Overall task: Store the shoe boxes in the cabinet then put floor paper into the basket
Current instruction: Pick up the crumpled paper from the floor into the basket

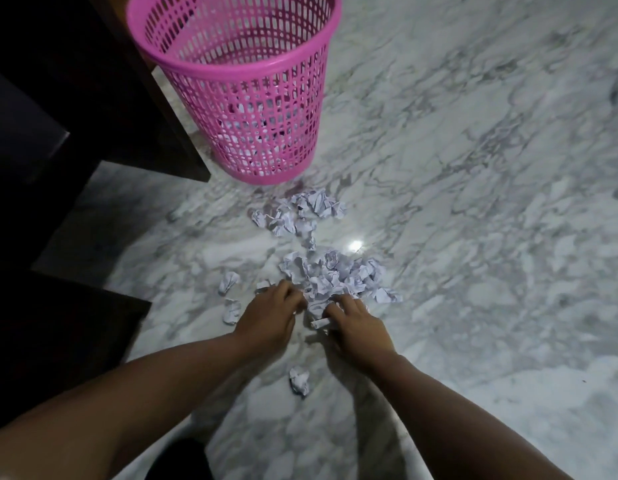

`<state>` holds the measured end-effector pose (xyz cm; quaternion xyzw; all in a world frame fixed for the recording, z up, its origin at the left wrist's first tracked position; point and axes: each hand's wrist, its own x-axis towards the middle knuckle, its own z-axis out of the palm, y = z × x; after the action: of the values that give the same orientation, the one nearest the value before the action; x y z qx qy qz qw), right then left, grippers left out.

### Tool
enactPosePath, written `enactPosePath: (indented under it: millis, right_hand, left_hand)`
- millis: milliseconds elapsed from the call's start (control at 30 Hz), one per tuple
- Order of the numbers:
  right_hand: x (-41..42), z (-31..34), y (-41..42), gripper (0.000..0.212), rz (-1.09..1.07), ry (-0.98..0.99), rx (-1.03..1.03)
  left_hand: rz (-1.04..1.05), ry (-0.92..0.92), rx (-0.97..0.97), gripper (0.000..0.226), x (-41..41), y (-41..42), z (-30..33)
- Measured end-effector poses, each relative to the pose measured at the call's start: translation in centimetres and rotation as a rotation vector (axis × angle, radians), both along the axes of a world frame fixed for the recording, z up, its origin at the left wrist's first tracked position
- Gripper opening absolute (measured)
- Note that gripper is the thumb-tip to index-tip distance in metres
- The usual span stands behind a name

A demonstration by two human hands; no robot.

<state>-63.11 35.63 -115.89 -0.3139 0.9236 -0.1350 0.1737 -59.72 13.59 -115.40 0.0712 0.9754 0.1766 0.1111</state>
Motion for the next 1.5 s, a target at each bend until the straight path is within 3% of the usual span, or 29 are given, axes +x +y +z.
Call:
enactPosePath:
  millis: [167,267,433,567,667,833,967,1033,1133,1200,1233,1300,1400,1467,1500]
  right_hand:
    - [-1.4,2.3,1.0,0.026,-0.015,0.036,-0.102]
    - [-2.3,3.4,1.1,0.028,-0.071,0.031,-0.146]
    - [-4.4,5.7,-0.1,0.027,-0.182,-0.085,-0.346]
    - [-7.2,9.2,-2.8,0.003,-0.282,-0.061,-0.634]
    - [-10.1,13.5,-5.5,0.012,-0.330,-0.049,-0.812]
    - [-15.8,22.0,-10.3,0.027,-0.273,0.006,-1.047]
    - [-22.3,28.4,-15.6,0.018,-0.263,0.162,-1.129]
    - [-25.7,30.6,-18.1,0.014,-0.298,0.171,-0.999]
    - [-29.8,32.3,-20.6,0.043,-0.298,0.085,-0.558]
    - [-30.9,32.6,-21.1,0.066,-0.302,-0.026,-0.414]
    - [-30.9,32.6,-20.9,0.070,-0.314,-0.037,-0.403]
    - [-30.6,32.1,-19.8,0.064,-0.331,0.084,-0.471]
    - [-28.4,29.6,-16.5,0.040,-0.358,0.237,-0.822]
    - [-25.8,25.4,-13.7,0.021,-0.375,0.248,-1.019]
    - [-24.2,22.8,-12.1,0.016,-0.388,0.234,-1.021]
  left_hand:
    - [-0.035,-0.015,-0.020,0.025,-1.2,-0.1,0.4]
    - [0.015,-0.016,0.082,0.024,-1.8,-0.3,1.3]
    - [0.120,0.040,0.154,0.016,-3.8,-1.4,4.7]
    - [0.297,0.195,0.285,0.021,-6.6,-3.2,8.5]
    - [0.388,0.417,0.390,0.037,-9.9,-4.8,13.3]
    - [0.457,0.801,0.557,0.029,-16.6,-7.3,22.7]
    - [0.498,0.997,0.592,0.030,-23.0,-9.6,29.0]
    - [0.563,0.966,0.537,0.030,-26.1,-10.6,30.4]
    - [0.713,0.693,0.457,0.035,-29.7,-12.4,29.9]
    - [0.827,0.571,0.430,0.048,-30.5,-13.5,28.9]
    - [0.856,0.597,0.425,0.050,-30.3,-13.8,28.5]
    - [0.819,0.740,0.402,0.043,-28.3,-13.6,27.9]
    - [0.558,0.921,0.350,0.032,-22.0,-11.7,24.9]
    - [0.382,0.859,0.318,0.039,-16.5,-10.2,20.5]
    - [0.351,0.720,0.290,0.050,-13.7,-9.9,17.6]
